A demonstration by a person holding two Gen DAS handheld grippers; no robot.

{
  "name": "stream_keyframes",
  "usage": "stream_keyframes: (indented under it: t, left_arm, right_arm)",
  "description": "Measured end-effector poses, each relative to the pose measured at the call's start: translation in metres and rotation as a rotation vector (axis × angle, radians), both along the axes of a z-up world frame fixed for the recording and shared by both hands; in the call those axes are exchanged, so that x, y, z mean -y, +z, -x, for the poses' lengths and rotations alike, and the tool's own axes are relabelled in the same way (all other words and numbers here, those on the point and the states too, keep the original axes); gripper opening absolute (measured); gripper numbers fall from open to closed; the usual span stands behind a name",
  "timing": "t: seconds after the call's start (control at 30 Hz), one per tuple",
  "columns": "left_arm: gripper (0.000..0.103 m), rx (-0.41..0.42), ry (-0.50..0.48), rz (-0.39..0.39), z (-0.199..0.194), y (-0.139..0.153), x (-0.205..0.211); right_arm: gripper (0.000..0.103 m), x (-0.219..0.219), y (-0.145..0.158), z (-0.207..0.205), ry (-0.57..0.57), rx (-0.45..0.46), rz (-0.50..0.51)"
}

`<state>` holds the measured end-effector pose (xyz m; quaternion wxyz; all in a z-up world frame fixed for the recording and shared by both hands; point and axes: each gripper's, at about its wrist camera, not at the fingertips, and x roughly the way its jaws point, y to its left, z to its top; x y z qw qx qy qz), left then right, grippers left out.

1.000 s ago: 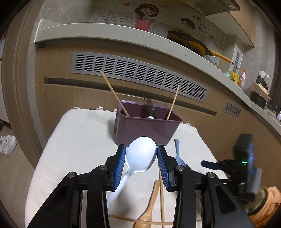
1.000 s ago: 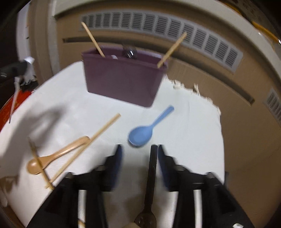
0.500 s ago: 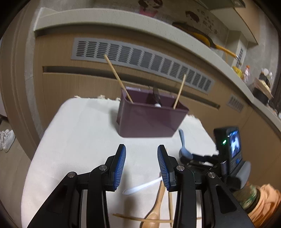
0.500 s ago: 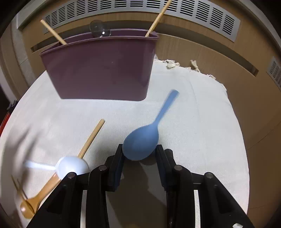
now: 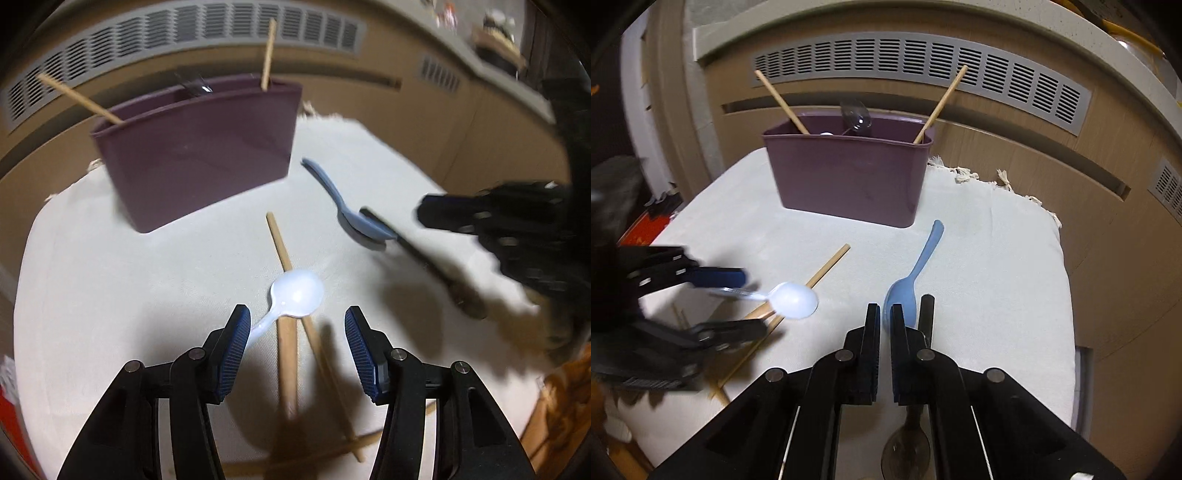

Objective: Organize utensils
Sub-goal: 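Grasp the black spoon with the right gripper while the left holds the white spoon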

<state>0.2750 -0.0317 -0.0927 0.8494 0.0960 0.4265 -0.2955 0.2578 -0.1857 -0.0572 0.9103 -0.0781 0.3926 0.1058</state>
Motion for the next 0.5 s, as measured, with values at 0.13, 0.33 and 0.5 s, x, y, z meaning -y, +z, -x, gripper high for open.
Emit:
stream_keyframes:
  t: [0.13,0.33,0.5]
  left_arm:
    - [0.054,-0.017,-0.032,-0.098,-0.015,-0.006,0.018]
    - [0.039,-0.037,-0.063,-0.142,-0.022,-0.013,0.030]
    - [0.037,-0.001,-0.013,-0.126,-0.013,-0.008,0.028]
  right_arm:
    - [0.007,0.012,-0.008,0.002,0.001,-0.009,-0.014]
    - [0.021,0.025,-0.022,0.004,-0.016,-0.034,-0.034]
    - [0.023,0.027,-0.027,0.001,-0.018,-0.040,-0.048]
